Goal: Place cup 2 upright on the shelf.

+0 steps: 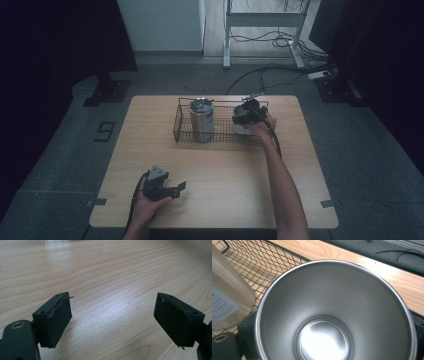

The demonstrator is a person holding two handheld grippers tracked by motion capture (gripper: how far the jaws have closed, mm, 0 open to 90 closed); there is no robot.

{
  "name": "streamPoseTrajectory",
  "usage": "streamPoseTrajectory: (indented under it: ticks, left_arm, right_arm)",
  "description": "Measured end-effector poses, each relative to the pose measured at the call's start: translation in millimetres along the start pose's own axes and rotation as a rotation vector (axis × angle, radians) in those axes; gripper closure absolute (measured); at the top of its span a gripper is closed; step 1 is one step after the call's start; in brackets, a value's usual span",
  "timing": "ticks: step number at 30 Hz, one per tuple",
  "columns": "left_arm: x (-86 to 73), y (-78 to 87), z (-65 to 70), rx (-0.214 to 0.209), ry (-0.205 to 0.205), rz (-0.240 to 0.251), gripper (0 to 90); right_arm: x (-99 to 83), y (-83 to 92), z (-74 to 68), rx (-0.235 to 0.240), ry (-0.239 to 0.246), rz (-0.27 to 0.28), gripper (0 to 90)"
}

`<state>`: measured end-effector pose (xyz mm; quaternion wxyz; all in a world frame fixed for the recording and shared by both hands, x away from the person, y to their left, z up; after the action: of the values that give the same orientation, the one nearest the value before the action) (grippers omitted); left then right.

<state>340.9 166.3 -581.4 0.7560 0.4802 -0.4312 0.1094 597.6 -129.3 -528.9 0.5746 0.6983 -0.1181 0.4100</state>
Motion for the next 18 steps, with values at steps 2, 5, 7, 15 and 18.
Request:
streamPoseTrajectory:
  ticks: [2, 5, 7, 15, 18]
  left_arm:
    - [-0.1, -0.1, -0.1, 0.001, 0.0, 0.0, 14.7]
    - [0.1, 0.2, -0.5, 0.001, 0.001, 0.001, 14.7]
    - [0.2, 0.2, -0.7, 0.001, 0.001, 0.002, 14.7]
    - [0.6, 1.0, -1.1, -0.001, -0.001, 0.005, 14.7]
    - [0.5, 0.8, -0.9, -0.001, -0.002, 0.005, 14.7]
  right_arm:
    - [-0.4, -0.7, 1.0, -0.012, -0.004, -0.004, 6.5]
    - [-1.3, -1.4, 2.3, -0.023, -0.004, -0.013, 6.5]
    - [-1.9, -1.9, 3.3, -0.028, -0.001, -0.019, 6.5]
    - [-3.9, -3.4, 4.7, -0.031, -0.006, -0.042, 6.3]
    - [-4.9, -3.5, 5.1, -0.039, -0.006, -0.048, 6.0]
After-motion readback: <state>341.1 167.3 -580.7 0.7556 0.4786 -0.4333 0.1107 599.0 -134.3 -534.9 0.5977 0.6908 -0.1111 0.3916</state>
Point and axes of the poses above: each handheld gripper's, and its own axes: y roughly backward along the jaws, x roughly out of its top, z roughly to its right, the point moved 7 cm from there along -y, roughly forward along the jaws, and after that the axes turned 1 degree about -y, right-handed, at the moved point
